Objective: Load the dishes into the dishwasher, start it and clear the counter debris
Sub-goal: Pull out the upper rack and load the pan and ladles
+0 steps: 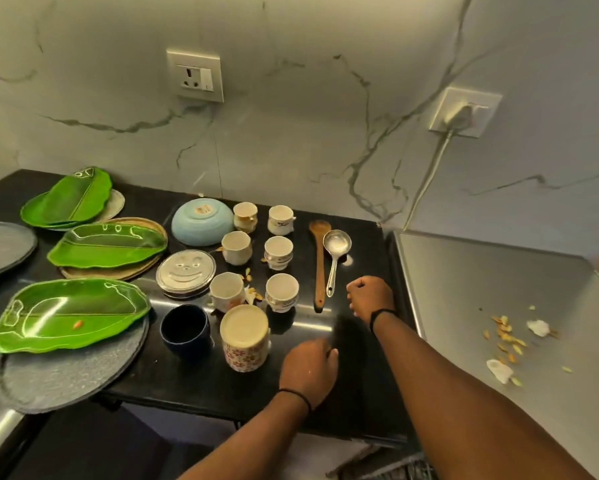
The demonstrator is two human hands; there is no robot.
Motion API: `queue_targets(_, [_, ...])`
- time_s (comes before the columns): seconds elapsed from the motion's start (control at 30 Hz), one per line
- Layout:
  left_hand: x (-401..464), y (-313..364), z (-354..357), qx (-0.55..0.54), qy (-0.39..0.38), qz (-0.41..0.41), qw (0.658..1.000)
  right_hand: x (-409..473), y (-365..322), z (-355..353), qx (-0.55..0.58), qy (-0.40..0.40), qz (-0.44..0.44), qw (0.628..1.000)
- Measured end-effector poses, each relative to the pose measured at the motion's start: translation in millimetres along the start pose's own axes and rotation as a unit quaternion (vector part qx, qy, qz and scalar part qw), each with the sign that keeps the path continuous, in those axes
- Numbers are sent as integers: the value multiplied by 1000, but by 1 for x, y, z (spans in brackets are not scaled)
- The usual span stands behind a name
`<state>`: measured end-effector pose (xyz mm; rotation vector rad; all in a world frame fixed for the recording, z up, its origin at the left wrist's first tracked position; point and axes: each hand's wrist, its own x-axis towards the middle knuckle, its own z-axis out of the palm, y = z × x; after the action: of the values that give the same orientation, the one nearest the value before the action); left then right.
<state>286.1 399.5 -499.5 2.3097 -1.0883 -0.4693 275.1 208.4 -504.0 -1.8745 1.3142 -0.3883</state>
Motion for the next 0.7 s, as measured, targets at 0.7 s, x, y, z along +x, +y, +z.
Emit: queue_targets(0.7, [83, 6, 28, -322, 98, -219, 916, 53, -18, 28, 299, -47, 142, 942])
